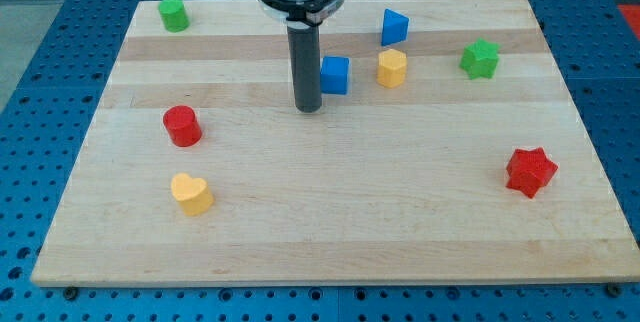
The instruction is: Move the blue cube to the top center
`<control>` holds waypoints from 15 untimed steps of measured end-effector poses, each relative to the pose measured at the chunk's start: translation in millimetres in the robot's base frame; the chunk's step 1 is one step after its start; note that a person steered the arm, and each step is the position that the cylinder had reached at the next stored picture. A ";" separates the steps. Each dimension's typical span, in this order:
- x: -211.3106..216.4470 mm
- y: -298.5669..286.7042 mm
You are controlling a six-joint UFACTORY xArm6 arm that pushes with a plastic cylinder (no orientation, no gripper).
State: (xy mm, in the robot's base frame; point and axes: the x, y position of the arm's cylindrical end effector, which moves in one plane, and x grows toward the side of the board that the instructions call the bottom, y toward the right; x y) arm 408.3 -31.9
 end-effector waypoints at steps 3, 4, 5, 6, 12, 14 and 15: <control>-0.6 37.6; -29.8 37.6; -62.6 37.6; -85.8 37.6; -117.4 26.4; -129.2 26.4; -129.4 26.4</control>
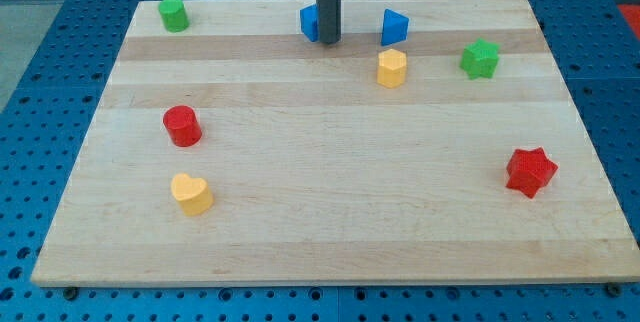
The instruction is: Move the blue cube to the top center
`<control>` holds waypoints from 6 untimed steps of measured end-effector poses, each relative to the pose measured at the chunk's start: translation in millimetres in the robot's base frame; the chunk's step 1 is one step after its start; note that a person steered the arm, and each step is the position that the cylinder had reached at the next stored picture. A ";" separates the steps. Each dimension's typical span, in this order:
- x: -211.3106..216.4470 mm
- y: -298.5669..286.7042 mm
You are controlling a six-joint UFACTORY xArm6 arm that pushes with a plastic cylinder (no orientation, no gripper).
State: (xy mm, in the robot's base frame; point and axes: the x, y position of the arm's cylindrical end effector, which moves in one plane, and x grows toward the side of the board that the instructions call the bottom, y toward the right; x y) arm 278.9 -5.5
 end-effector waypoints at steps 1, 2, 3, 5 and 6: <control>8.4 -7.5; 25.6 -28.9; 25.9 -48.9; -19.4 -46.9; -19.9 -46.9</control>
